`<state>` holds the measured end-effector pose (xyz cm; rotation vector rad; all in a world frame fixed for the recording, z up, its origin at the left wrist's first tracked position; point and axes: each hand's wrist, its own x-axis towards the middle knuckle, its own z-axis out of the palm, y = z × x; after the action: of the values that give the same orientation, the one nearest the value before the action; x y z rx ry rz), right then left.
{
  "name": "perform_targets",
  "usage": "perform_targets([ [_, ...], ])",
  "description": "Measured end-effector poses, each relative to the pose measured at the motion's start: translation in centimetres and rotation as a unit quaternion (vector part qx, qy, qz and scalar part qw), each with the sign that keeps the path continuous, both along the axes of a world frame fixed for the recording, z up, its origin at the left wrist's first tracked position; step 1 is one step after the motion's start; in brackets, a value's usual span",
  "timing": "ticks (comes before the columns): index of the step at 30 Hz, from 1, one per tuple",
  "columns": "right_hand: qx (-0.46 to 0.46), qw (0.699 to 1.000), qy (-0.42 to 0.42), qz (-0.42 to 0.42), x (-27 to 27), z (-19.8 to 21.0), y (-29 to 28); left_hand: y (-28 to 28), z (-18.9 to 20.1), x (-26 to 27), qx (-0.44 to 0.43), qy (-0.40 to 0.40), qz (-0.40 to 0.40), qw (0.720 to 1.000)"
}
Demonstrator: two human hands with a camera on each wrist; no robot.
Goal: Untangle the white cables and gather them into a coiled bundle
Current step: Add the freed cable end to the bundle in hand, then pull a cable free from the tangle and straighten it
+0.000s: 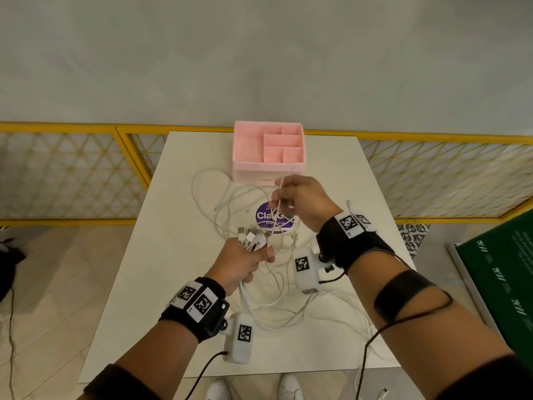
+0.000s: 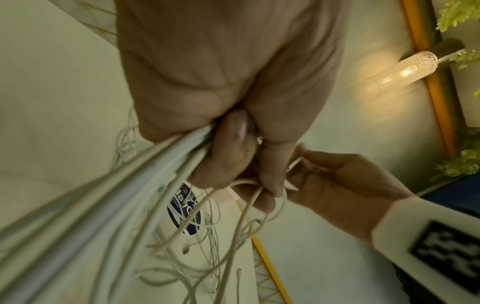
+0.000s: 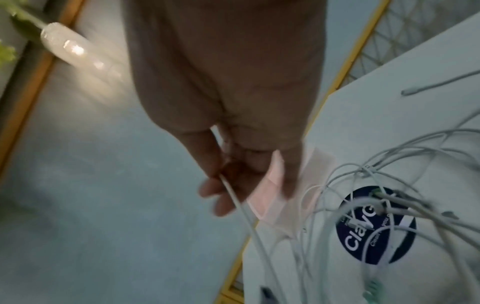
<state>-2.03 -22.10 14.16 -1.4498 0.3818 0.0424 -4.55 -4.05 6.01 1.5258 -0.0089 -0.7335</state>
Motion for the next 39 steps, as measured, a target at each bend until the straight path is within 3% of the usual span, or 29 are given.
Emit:
perform_targets([
  [2,0.112,0.991,-0.05,-0.048,0.2,1.3,-1.1,0.1,-0.5,0.2,0.008,0.004,0.007,1.0],
  [4,0.142,0.982,-0.087,-0.09,0.6,2.5,-2.8,0.1,-1.1,0.1,0.017,0.01,0.009,1.0],
  [11,-0.006,0.964,-0.069,-0.255,0.6,2.7,-11.7,-0.3,-1.5,0.3,-0.011,0.044,0.071,0.996],
  [15,-0.143,0.935,0.068,-0.318,-2.8,-0.4,-19.7,0.3,-0.7,1.2,-0.029,0.041,0.088,0.995],
  [17,-0.286,0.896,0.207,-0.27,-5.8,-2.7,-22.9,0.5,-0.2,1.5,-0.039,0.04,0.085,0.995],
  [18,-0.373,0.862,0.265,-0.22,-7.2,-3.8,-24.2,0.7,0.0,1.6,-0.043,0.039,0.084,0.995],
  [19,-0.44,0.822,0.287,-0.221,-8.6,-4.9,-25.3,0.7,0.2,1.7,-0.047,0.04,0.087,0.994],
  [20,-0.428,0.811,0.318,-0.24,-10.0,-5.6,-25.7,0.7,0.5,1.7,-0.052,0.041,0.091,0.994],
  [21,-0.369,0.83,0.322,-0.266,-11.4,-6.2,-25.4,0.7,0.7,1.8,-0.056,0.041,0.097,0.993],
  [23,-0.357,0.817,0.367,-0.265,-13.6,-6.4,-23.8,0.7,1.2,1.9,-0.063,0.036,0.103,0.992],
  [25,-0.396,0.8,0.402,-0.207,-13.8,-7.4,-22.7,0.6,1.7,2.0,-0.079,0.03,0.107,0.991],
  [26,-0.385,0.807,0.411,-0.18,-13.5,-7.4,-21.7,0.7,2.0,2.0,-0.09,0.027,0.109,0.99],
  [28,-0.368,0.829,0.361,-0.218,-12.2,-7.1,-19.0,0.7,2.6,2.1,-0.109,0.026,0.111,0.987],
  [29,-0.332,0.862,0.312,-0.223,-10.9,-7.2,-17.9,0.6,3.0,2.1,-0.117,0.028,0.111,0.986],
  [31,-0.249,0.94,0.154,-0.177,-8.1,-6.7,-14.0,0.4,4.0,2.2,-0.135,0.033,0.113,0.984],
  [33,-0.185,0.981,0.04,-0.034,-6.0,-4.6,-7.4,0.3,5.2,2.3,-0.153,0.033,0.119,0.981],
  [35,-0.15,0.979,-0.011,0.14,-5.2,-2.3,-1.6,0.2,6.6,2.5,-0.177,0.022,0.121,0.976],
  [37,-0.124,0.95,-0.031,0.284,-5.2,-1.0,2.8,0.1,8.2,2.9,-0.21,0.004,0.135,0.968],
  [39,-0.08,0.932,-0.024,0.351,-5.4,-0.8,5.5,0.2,9.5,3.4,-0.244,-0.01,0.154,0.957],
])
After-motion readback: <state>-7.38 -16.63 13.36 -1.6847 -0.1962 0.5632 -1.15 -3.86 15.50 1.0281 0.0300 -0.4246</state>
